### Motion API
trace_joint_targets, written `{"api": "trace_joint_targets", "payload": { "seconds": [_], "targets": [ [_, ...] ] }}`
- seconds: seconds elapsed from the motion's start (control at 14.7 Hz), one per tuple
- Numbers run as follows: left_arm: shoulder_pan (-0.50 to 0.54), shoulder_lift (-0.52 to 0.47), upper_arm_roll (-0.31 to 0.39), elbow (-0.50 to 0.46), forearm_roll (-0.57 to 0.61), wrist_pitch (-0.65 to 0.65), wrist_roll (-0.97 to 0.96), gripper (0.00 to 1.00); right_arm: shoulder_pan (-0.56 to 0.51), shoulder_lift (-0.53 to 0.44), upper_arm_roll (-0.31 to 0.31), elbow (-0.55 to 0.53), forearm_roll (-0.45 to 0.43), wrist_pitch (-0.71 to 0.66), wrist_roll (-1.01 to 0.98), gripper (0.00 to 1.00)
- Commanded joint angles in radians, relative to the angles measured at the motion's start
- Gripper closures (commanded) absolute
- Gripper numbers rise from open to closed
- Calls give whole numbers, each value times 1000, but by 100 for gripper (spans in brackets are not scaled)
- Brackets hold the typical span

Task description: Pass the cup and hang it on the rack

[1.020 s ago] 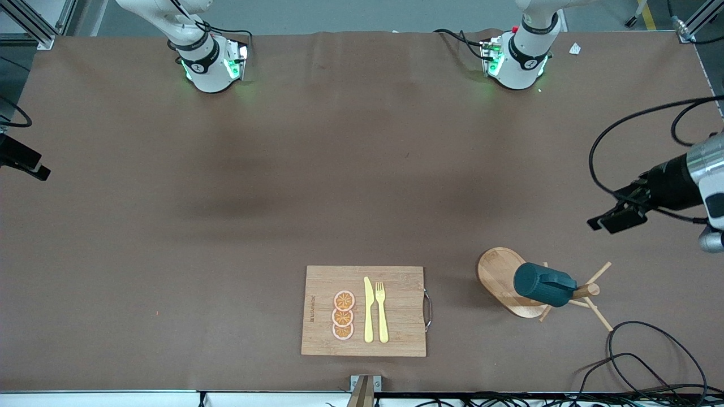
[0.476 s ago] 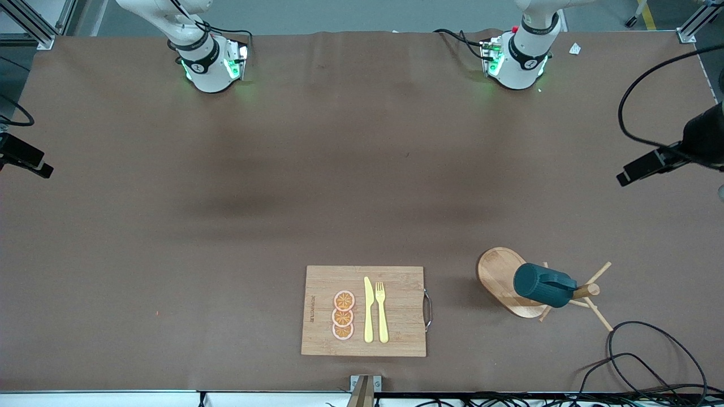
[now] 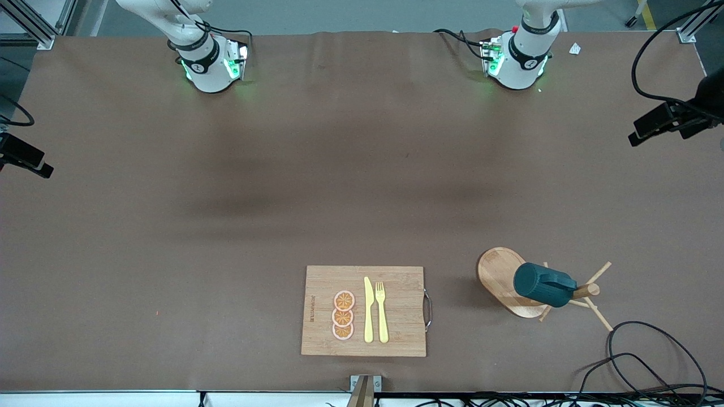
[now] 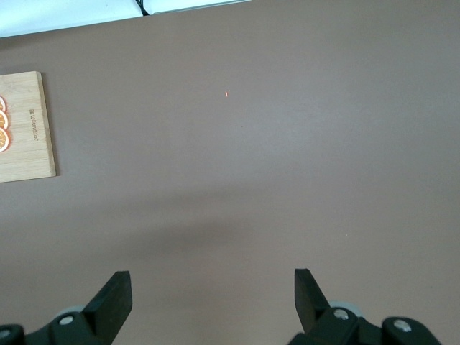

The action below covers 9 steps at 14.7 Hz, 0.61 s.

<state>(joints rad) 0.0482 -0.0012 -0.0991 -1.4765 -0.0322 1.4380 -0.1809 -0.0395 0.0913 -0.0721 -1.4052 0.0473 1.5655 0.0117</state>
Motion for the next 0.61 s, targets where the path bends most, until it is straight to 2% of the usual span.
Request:
{"api": "trace_joint_targets", "payload": {
  "seconds": [0.0, 0.54],
  "targets": [
    [-36, -75, 7, -111, 18, 34, 17, 0, -13, 4, 12, 11, -7, -10, -9, 0],
    [-36, -102, -31, -130, 31, 27, 17, 0, -11, 4, 12, 11, -6, -10, -9, 0]
  ]
}}
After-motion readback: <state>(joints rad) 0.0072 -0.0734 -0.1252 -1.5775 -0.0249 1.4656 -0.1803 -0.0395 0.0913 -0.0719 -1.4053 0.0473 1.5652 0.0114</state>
